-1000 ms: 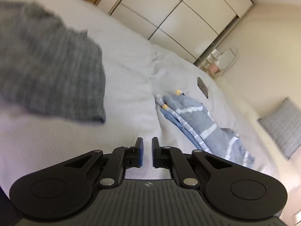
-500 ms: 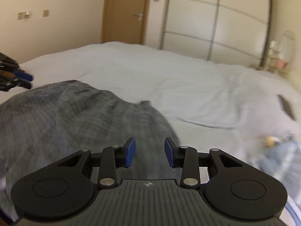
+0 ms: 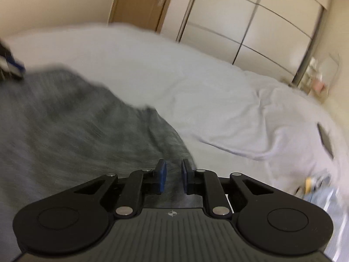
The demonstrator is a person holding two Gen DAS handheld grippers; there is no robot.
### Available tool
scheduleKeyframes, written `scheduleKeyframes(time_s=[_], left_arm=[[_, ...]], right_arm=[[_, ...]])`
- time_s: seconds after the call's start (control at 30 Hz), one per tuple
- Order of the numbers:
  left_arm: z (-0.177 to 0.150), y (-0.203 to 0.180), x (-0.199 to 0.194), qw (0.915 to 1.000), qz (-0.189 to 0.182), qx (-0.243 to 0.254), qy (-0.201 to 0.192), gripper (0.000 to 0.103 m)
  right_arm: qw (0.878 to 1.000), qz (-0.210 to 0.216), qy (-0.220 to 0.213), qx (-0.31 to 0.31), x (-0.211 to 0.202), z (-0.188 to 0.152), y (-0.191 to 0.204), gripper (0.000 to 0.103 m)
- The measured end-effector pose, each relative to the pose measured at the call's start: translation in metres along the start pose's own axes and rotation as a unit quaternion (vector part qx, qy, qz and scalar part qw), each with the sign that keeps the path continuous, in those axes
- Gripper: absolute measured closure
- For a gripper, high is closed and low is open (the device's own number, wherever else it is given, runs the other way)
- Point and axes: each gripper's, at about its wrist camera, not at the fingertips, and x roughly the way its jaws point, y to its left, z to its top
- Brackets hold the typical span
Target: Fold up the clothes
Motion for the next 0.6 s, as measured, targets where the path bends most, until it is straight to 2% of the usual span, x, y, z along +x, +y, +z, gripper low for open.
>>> scheduleKeyframes(time_s=[0.13,0.27,0.37,0.5,0.6], left_arm=[[-0.013,-0.054,-0.046,0.9993,-0.025,0.016,-0.025,0.074],[-0.026,-0.109,-0.092,0.997,-0.05,0.033,-0.049,0.071],[-0.035,-0.149,-0.126,0.9943,-0.069,0.045,-0.068,0.068],[-0.044,-0.183,-0.13,0.9908,-0.071,0.094,-0.067,0.068],[-0.05,-0.204,-0.129,0.9867,-0.068,0.133,-0.065,0.068]], right_arm=[[0.994,0.088,-0.028,0.052,-0.07,-0.022,0.027,0.08],[0.989,0.136,-0.045,0.023,-0.13,-0.053,0.08,0.061],[0.99,0.139,-0.037,0.001,-0.154,-0.076,0.117,0.06],[0.992,0.108,-0.03,-0.065,-0.159,-0.092,0.154,0.06],[0.989,0.08,-0.034,-0.122,-0.154,-0.094,0.17,0.072]])
